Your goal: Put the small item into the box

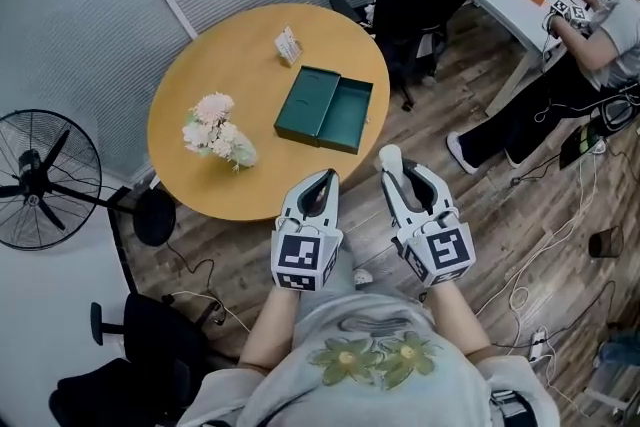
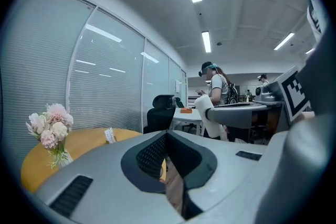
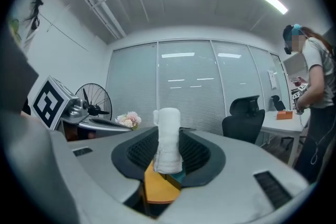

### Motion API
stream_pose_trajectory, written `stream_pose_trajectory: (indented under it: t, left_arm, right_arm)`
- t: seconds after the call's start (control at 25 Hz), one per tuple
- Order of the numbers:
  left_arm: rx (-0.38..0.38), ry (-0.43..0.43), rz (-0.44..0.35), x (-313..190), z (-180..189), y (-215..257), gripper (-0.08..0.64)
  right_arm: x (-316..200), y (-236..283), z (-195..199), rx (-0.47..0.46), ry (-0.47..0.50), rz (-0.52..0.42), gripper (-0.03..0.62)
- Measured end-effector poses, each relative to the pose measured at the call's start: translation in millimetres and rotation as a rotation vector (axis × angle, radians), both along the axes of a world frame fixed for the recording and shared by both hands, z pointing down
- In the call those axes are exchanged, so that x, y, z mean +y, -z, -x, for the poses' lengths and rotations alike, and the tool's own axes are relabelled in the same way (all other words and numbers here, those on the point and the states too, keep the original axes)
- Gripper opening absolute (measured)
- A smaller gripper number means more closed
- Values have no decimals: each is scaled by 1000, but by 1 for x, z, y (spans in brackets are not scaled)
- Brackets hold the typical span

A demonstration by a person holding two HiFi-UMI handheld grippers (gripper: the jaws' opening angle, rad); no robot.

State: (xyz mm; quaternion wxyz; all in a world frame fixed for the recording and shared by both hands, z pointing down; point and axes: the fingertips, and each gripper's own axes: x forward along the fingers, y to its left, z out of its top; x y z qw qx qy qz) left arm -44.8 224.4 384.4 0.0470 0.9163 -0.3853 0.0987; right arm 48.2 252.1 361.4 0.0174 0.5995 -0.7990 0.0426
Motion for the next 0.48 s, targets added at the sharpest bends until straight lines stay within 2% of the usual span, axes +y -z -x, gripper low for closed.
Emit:
stream_pose_trajectory:
  t: [0.48]
  left_arm:
    - [-34,-32,44,-81,-16,-25,3]
  right_arm:
    - [-91,-17,-14,35,-4,55,130]
